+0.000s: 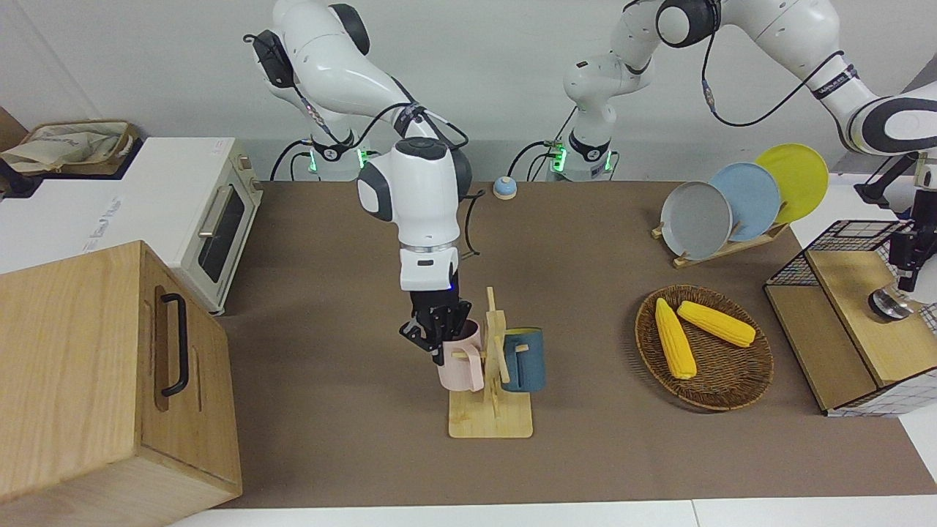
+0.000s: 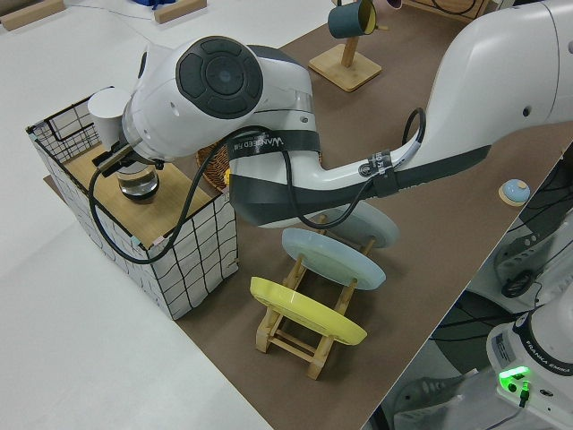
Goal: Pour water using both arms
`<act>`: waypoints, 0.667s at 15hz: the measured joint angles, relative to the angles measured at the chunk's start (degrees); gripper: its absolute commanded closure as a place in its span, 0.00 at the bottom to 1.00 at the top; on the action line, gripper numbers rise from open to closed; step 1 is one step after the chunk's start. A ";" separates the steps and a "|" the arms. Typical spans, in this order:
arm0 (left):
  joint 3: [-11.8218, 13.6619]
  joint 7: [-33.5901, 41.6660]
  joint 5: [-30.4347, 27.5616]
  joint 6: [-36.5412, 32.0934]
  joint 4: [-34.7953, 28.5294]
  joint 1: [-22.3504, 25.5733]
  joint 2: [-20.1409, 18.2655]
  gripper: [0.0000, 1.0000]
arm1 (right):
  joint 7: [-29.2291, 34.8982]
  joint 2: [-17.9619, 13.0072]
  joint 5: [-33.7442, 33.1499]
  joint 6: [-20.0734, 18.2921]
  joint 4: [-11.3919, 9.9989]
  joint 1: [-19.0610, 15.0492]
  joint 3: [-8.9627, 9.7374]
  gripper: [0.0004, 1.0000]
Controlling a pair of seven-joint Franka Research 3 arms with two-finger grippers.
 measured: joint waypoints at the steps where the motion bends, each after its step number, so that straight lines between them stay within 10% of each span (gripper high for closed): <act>1: 0.03 -0.03 0.00 -0.16 0.18 0.00 -0.09 1.00 | 0.85 -0.02 0.04 -0.28 0.06 0.03 0.01 1.00; 10: 0.18 -2.31 2.47 -2.29 1.40 0.00 -1.00 1.00 | 2.63 -0.10 0.30 -0.63 0.35 0.05 -0.02 1.00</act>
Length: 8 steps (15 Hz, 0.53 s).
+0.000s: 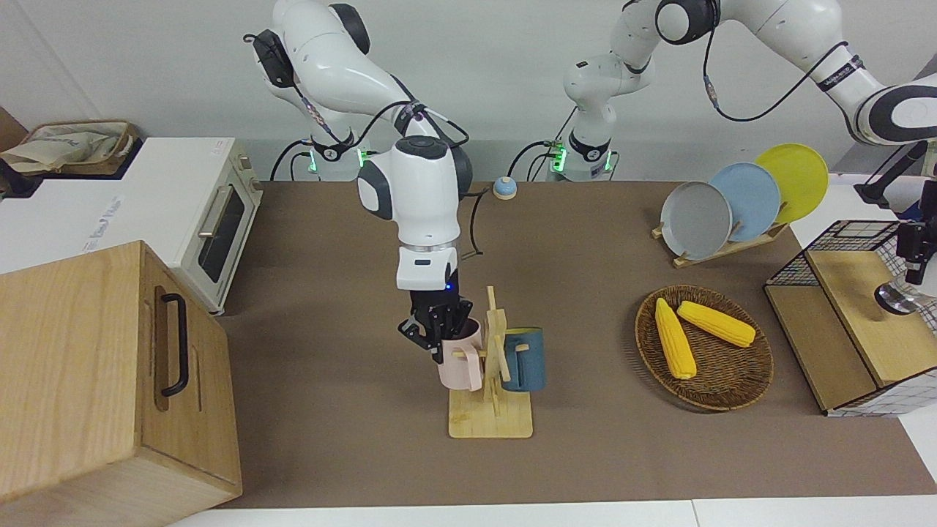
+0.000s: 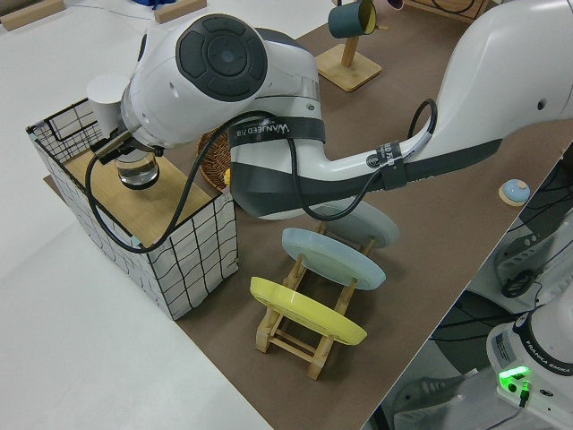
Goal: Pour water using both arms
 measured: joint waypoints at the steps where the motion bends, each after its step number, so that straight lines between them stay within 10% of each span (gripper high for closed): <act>1: 0.01 -0.74 0.88 -0.19 0.05 0.00 -0.22 1.00 | 0.01 -0.03 0.00 0.00 0.02 -0.01 -0.01 1.00; 8: 0.20 -2.74 2.26 -2.08 1.30 0.02 -0.83 1.00 | 0.08 -0.87 0.00 -2.12 0.14 -0.66 -0.09 1.00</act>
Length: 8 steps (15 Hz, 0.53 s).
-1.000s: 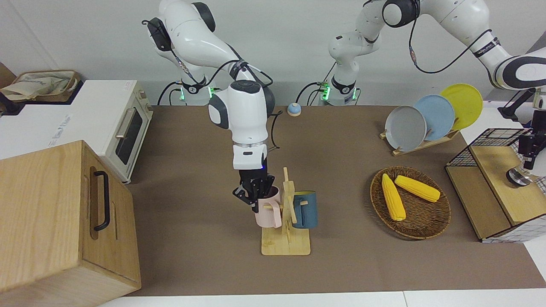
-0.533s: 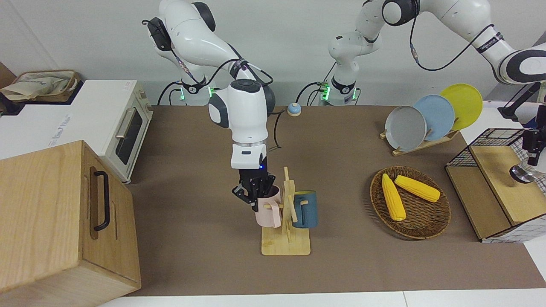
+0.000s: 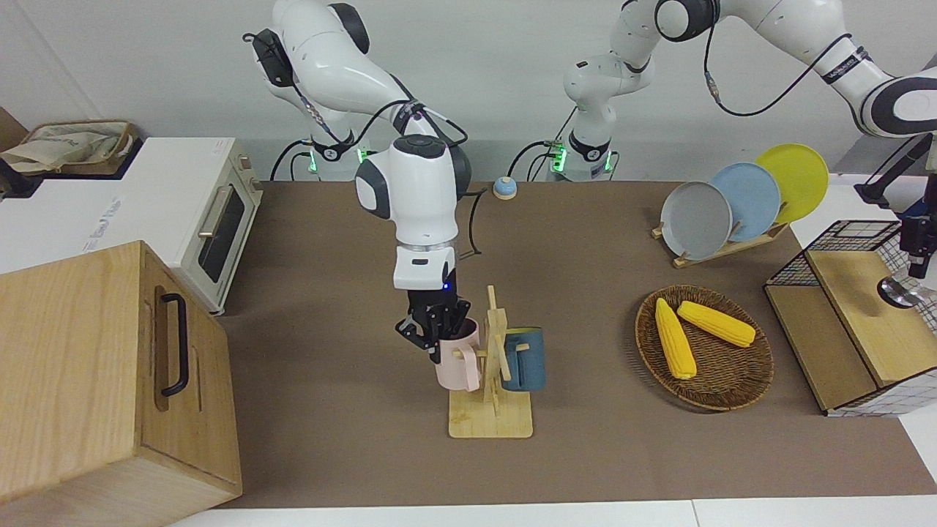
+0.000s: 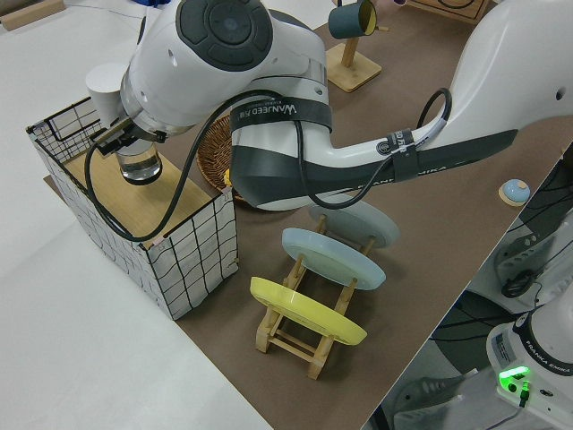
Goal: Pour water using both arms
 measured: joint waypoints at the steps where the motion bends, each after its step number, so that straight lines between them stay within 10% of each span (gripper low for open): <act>1: 0.03 -0.38 0.11 -0.85 0.78 0.05 -0.04 1.00 | 0.00 -0.26 0.00 -0.53 0.01 -0.14 0.00 1.00; 8: 0.47 -3.69 2.49 -4.63 2.94 0.38 -0.48 1.00 | -0.76 -1.51 0.00 -2.04 0.01 -2.56 0.01 1.00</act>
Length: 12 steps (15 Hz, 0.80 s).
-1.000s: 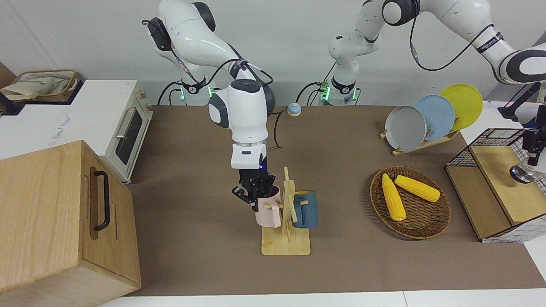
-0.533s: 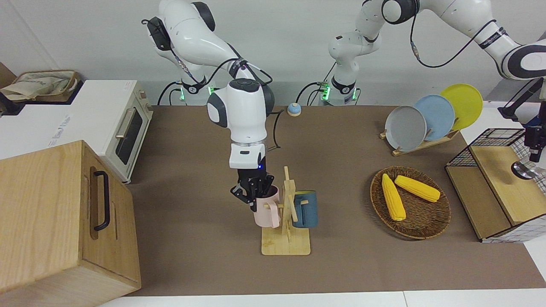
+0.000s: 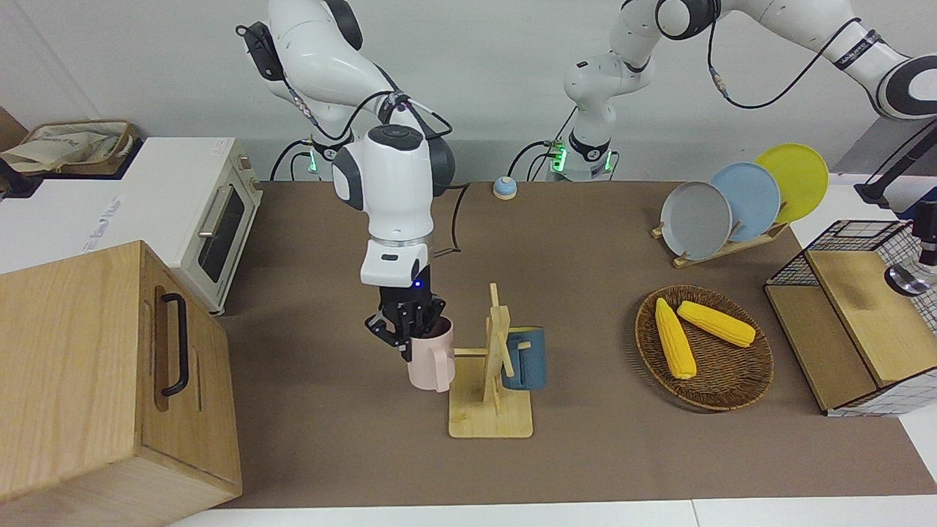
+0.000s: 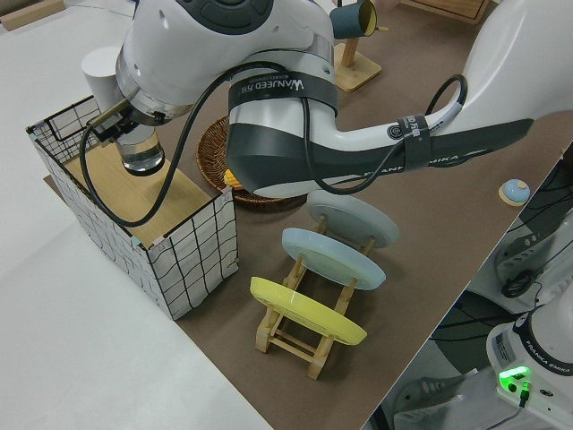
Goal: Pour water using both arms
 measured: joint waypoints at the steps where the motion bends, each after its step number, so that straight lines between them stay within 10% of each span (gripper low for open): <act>1: 0.02 -0.17 0.06 -0.36 0.22 0.00 -0.01 1.00 | -0.33 -0.24 0.00 -0.08 0.00 -0.56 0.00 1.00; 12: -0.52 -8.21 7.33 -6.13 2.90 -0.18 -3.58 1.00 | -4.40 -5.02 1.25 -5.28 -3.28 -5.92 -0.18 1.00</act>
